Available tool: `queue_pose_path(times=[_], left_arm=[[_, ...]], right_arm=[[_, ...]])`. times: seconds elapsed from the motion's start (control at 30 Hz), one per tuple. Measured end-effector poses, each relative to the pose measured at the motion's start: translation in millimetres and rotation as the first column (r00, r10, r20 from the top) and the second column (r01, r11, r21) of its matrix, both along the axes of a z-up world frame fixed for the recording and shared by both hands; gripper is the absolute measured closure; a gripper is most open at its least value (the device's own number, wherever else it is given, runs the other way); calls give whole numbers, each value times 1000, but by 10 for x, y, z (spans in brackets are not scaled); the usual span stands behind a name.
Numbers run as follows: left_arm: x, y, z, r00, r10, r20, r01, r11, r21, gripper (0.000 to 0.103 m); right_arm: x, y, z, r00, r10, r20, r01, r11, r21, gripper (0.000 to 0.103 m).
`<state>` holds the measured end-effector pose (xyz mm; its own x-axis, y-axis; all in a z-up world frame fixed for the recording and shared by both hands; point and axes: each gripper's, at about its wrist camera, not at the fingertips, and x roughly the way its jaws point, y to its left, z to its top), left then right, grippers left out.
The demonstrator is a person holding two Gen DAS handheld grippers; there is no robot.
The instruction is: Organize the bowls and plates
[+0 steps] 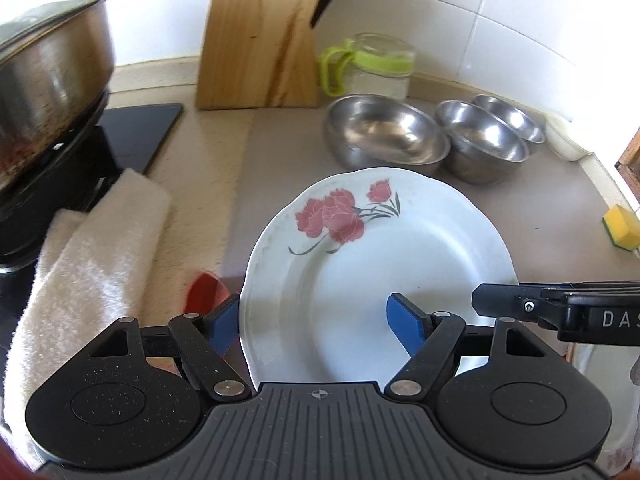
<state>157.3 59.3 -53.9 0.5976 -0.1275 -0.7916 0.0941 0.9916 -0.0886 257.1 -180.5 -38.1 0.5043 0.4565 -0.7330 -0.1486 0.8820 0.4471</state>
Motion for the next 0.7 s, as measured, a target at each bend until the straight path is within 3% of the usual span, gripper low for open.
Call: queue_pose_path(times=[0.4,0.7], left_arm=[[-61,-482,135,993,-112,26,112,994,-6,21],[-140,-831,203,972,-228,54,230,973,-27,20]], right_arm=[[-304,-545,184,994,-111,8,111,993,29,58],[-637,-889,314,976,-218,9,218,976,29,58]])
